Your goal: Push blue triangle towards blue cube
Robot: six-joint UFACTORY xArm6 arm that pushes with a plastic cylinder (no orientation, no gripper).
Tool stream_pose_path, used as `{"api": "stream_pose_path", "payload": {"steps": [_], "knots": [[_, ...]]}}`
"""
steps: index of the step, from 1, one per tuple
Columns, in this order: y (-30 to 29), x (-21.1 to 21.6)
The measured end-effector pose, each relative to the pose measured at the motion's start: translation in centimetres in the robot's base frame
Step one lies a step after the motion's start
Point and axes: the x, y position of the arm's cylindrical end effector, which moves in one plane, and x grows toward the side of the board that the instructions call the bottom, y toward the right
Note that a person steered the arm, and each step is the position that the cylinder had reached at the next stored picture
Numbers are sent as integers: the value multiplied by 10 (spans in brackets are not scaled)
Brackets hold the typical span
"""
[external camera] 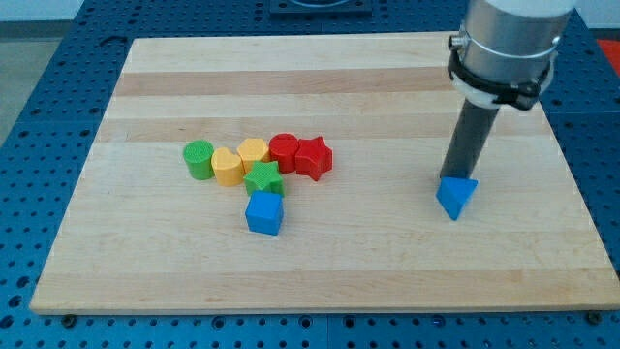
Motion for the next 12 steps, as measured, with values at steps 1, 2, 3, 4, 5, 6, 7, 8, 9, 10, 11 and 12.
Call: {"api": "stream_pose_path", "payload": {"steps": [1, 2, 3, 4, 5, 6, 7, 8, 9, 10, 11, 12], "knots": [[0, 12], [2, 7], [27, -2], [56, 8], [55, 33], [36, 38], [0, 38], [-31, 39], [-42, 41], [-35, 36], [-35, 28], [-37, 24]]}}
